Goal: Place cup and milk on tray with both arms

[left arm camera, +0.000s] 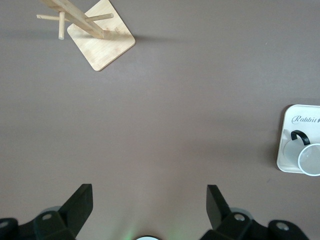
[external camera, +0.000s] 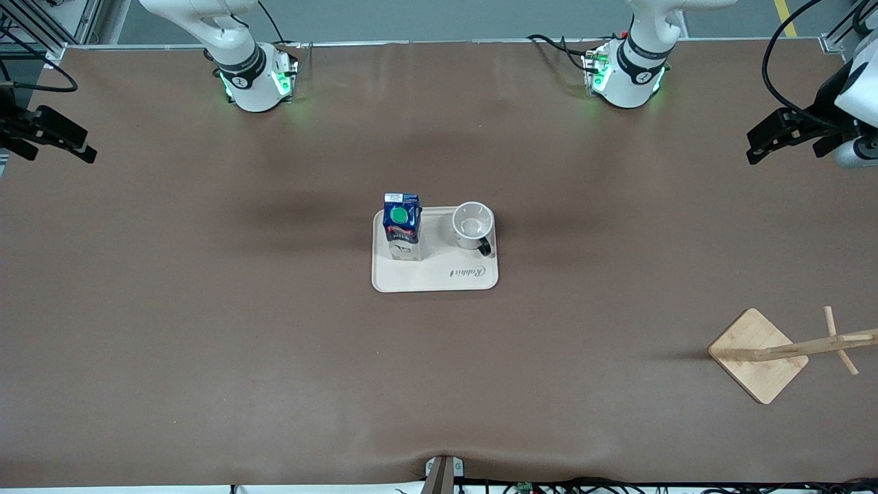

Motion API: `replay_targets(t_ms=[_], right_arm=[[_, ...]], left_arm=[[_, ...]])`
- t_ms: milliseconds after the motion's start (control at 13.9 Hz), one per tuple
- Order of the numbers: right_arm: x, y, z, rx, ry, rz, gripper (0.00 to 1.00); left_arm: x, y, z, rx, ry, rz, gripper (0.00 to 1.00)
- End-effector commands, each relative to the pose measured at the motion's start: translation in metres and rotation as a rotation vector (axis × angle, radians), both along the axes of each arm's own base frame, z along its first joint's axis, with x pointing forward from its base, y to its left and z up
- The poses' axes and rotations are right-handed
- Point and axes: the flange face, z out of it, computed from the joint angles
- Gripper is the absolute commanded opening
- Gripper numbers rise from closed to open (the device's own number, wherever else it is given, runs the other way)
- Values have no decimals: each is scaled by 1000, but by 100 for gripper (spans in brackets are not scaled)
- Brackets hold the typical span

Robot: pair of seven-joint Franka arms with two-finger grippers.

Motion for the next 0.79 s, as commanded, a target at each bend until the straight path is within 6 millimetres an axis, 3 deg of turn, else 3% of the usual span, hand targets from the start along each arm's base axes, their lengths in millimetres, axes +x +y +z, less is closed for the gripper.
replay_targets(t_ms=[0, 287, 717], right_arm=[[12, -10, 1, -59, 15, 7, 100], [11, -7, 2, -57, 16, 134, 100], [8, -8, 2, -23, 25, 120, 100]], left_arm=[[-1, -8, 2, -5, -1, -25, 100], [-1, -3, 6, -8, -9, -3, 100], [-3, 3, 12, -16, -19, -1, 100]])
